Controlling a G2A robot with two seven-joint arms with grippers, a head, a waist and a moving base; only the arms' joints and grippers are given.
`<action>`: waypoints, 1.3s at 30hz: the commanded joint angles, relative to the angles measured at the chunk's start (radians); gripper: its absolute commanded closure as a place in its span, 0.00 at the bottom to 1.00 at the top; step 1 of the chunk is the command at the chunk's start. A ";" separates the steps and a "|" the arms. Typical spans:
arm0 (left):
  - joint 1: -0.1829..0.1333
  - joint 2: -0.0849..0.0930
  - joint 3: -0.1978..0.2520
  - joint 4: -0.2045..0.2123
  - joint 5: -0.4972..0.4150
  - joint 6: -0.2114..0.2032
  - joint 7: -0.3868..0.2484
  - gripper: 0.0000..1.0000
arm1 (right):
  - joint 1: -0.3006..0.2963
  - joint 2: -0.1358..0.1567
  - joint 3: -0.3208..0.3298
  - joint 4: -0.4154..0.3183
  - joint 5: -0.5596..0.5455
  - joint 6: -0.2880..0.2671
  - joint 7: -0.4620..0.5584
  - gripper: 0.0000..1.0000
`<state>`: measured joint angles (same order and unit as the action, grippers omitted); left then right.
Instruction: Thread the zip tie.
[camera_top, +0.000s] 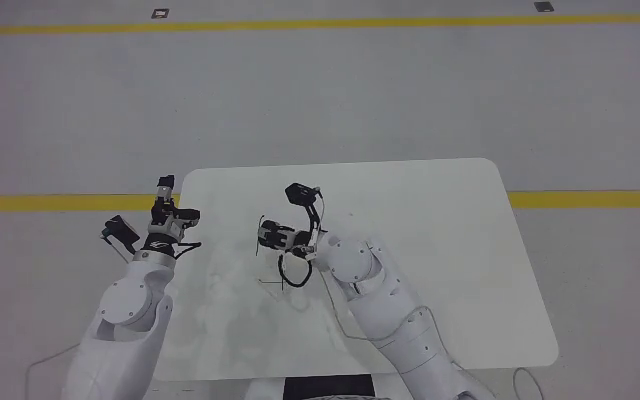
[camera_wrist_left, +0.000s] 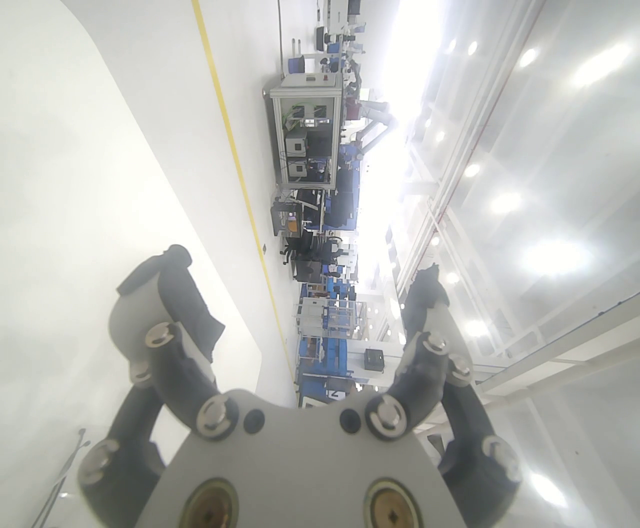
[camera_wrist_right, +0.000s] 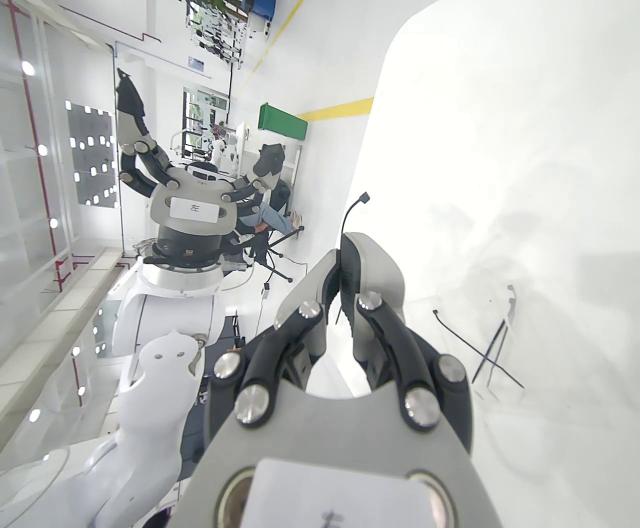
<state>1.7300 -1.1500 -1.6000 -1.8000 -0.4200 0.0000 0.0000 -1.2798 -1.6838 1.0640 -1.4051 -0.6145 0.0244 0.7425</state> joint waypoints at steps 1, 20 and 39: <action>0.000 0.000 0.000 0.000 0.000 0.000 0.000 0.00 | 0.000 0.000 0.000 0.000 0.000 0.000 0.000 1.00; 0.009 0.023 -0.052 0.101 -0.073 -0.127 -0.548 0.00 | -0.038 0.002 0.028 0.023 0.155 -0.002 -0.258 1.00; -0.012 0.010 0.089 0.187 -0.050 -0.277 -0.621 0.00 | -0.021 -0.013 -0.015 0.118 0.304 -0.069 -0.404 1.00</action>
<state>1.7242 -1.1394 -1.5188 -1.6177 -0.4936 -0.2562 -0.6298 -1.3048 -1.6959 1.0530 -1.2954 -0.3145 -0.0425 0.3480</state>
